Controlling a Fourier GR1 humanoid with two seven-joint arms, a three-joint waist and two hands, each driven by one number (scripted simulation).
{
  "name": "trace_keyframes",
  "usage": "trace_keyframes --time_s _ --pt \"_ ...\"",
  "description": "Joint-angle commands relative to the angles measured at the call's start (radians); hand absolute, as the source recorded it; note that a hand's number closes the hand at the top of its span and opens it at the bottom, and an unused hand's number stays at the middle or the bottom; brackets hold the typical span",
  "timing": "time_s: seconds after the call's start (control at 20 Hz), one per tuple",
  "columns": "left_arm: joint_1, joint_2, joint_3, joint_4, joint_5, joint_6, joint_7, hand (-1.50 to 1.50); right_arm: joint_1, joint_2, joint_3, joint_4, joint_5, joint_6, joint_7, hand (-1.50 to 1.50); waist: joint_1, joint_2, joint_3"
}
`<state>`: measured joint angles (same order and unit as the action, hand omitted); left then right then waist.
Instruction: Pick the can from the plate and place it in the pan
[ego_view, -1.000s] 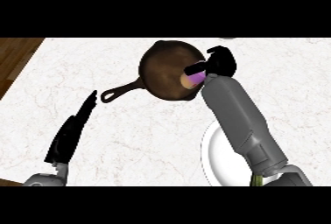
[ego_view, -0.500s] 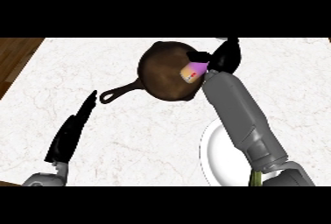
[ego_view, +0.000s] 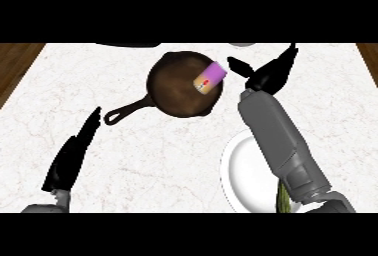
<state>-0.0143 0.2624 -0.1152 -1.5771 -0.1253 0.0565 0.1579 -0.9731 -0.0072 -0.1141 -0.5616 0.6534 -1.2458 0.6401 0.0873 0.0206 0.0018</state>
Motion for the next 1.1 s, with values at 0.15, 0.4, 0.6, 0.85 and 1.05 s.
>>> trace_keyframes --time_s 0.15,0.4,0.6,0.85,1.05 --pt "0.050 0.001 0.037 0.011 -0.001 0.019 -0.014 0.00 0.205 0.007 0.224 -0.134 -0.086 -0.234 -0.008 -1.50 -0.064 -0.024 -0.002" --pt "0.107 0.039 0.096 -0.042 0.036 -0.002 -0.002 0.00 0.404 0.007 0.320 -0.312 -0.026 -0.216 0.026 -1.50 -0.105 -0.038 -0.003" --pt "0.098 -0.011 0.058 -0.029 -0.008 0.040 -0.006 0.00 0.596 0.007 0.420 -0.485 0.015 -0.201 0.043 -1.50 -0.128 -0.041 -0.004" --pt "0.157 0.010 0.073 -0.059 -0.008 0.023 -0.017 0.00 0.876 0.007 0.433 -0.769 0.134 -0.137 0.019 -1.50 -0.126 -0.037 -0.004" --pt "0.102 0.008 0.108 -0.002 0.018 0.007 -0.043 0.00 1.064 -0.019 0.429 -1.040 0.197 0.015 0.057 -1.50 -0.124 -0.030 -0.004"
